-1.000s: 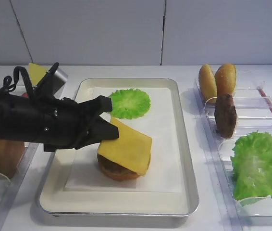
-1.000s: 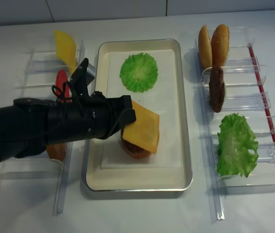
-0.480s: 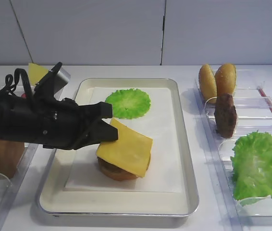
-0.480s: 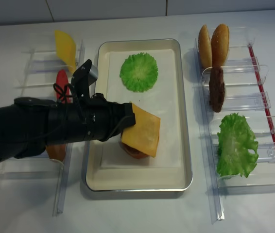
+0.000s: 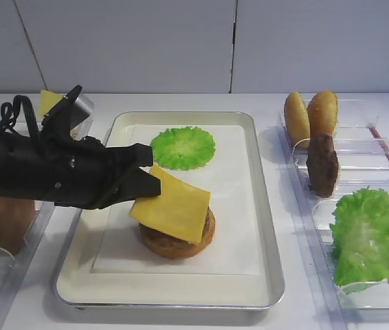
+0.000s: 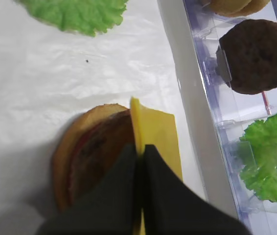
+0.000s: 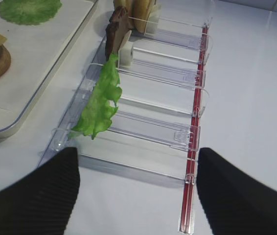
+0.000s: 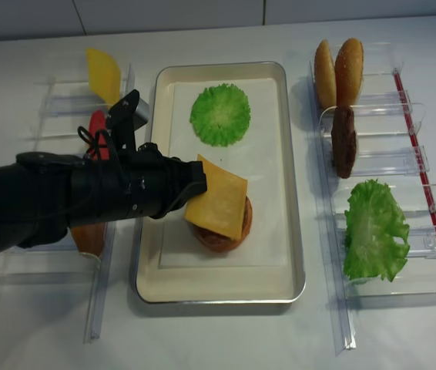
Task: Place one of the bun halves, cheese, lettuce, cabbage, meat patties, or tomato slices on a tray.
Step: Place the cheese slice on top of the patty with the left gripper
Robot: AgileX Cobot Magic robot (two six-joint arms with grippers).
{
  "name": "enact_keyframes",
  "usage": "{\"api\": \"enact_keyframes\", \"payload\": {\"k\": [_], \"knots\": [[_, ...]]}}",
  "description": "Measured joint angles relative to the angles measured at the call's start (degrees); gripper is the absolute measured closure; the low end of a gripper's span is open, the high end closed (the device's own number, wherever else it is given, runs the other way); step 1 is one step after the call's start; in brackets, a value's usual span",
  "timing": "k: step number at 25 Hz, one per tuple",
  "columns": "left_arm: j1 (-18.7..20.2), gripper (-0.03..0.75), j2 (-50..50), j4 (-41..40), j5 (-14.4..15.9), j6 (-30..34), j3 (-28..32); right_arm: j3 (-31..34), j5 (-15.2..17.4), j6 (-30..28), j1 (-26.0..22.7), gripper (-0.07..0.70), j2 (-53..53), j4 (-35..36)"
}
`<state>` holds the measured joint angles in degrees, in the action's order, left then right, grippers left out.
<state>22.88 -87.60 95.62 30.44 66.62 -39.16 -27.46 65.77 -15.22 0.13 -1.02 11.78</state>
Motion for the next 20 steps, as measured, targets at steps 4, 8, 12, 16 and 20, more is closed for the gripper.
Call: {"api": "enact_keyframes", "payload": {"k": [4, 8, 12, 16, 20], "knots": [[0.0, 0.715, 0.0, -0.43, 0.51, 0.0, 0.0, 0.0, 0.0, 0.0, 0.0, 0.115, 0.0, 0.0], [0.0, 0.715, 0.0, -1.68, 0.8, 0.0, 0.0, 0.0, 0.0, 0.0, 0.0, 0.115, 0.0, 0.0], [0.0, 0.715, 0.0, -3.99, 1.38, 0.0, 0.0, 0.0, 0.0, 0.0, 0.0, 0.116, 0.0, 0.0], [-0.02, 0.715, 0.0, -4.04, 1.08, 0.0, 0.0, 0.0, 0.0, 0.0, 0.0, 0.116, 0.0, 0.0], [-0.02, 0.715, 0.0, -3.08, 0.74, 0.88, 0.0, 0.0, 0.0, -0.11, 0.0, 0.116, 0.0, 0.0]]}}
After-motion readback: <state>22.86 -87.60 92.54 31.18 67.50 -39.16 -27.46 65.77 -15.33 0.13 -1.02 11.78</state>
